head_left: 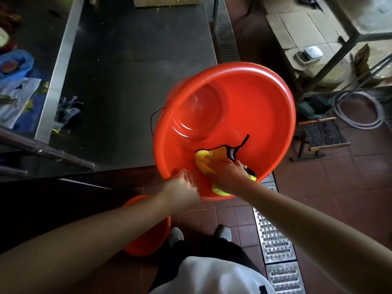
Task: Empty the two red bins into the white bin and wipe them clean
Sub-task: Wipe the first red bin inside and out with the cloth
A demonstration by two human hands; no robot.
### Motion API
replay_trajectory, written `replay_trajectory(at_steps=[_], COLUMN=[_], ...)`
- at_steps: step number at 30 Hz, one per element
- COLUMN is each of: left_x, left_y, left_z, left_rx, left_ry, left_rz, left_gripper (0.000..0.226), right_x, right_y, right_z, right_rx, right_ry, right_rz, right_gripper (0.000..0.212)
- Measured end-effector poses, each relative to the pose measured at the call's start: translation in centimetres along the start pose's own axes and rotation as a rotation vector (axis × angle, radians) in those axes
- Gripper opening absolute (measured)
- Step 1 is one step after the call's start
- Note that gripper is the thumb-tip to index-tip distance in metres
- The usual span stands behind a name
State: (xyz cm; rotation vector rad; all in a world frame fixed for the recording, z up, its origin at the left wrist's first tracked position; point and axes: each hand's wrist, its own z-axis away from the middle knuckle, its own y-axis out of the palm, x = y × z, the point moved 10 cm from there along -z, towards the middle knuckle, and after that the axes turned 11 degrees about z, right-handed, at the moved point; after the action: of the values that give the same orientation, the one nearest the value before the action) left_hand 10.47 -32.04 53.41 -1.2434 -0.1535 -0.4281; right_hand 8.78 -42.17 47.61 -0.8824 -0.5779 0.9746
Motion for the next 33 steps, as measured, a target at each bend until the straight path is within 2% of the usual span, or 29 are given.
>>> replay_trajectory(at_steps=[3, 8, 13, 17, 21, 24, 25, 28, 29, 33], left_x=[-0.1, -0.2, -0.5, -0.5, -0.4, 0.2, 0.4, 1.0, 1.3, 2.6], left_y=[0.4, 0.3, 1.7, 1.0, 0.0, -0.2, -0.3, -0.7, -0.8, -0.8], left_z=[-0.1, -0.5, -0.5, -0.5, -0.8, -0.6, -0.5, -0.2, 0.0, 0.9], left_rx=[0.012, -0.018, 0.028, 0.01, 0.024, 0.041, 0.043, 0.041, 0.048, 0.045], left_ry=[0.002, -0.002, -0.012, -0.007, 0.011, -0.022, -0.035, -0.038, -0.034, 0.01], left_rz=[0.007, 0.041, 0.015, 0.037, 0.167, 0.176, 0.164, 0.126, 0.118, 0.081], left_gripper=[0.04, 0.026, 0.029, 0.022, 0.011, 0.021, 0.022, 0.016, 0.019, 0.03], right_x=[-0.6, -0.8, -0.9, -0.9, 0.2, 0.2, 0.3, 1.0, 0.8, 0.5], right_y=[0.1, 1.0, 0.0, -0.7, -0.7, -2.3, -2.2, -0.8, -0.5, -1.2], right_z=[-3.9, -9.9, -12.0, -9.8, -4.3, 0.9, 2.2, 4.6, 4.8, 5.3], right_rx=[-0.001, 0.011, -0.009, -0.02, 0.042, -0.1, -0.102, -0.055, -0.058, -0.135], right_ry=[0.054, 0.067, 0.088, 0.086, -0.078, -0.119, -0.137, -0.231, -0.232, -0.239], right_rz=[-0.064, -0.001, -0.076, -0.138, -0.173, -0.173, -0.116, 0.2, 0.274, 0.402], right_gripper=[0.064, 0.057, 0.045, 0.042, 0.047, 0.04, 0.048, 0.102, 0.109, 0.098])
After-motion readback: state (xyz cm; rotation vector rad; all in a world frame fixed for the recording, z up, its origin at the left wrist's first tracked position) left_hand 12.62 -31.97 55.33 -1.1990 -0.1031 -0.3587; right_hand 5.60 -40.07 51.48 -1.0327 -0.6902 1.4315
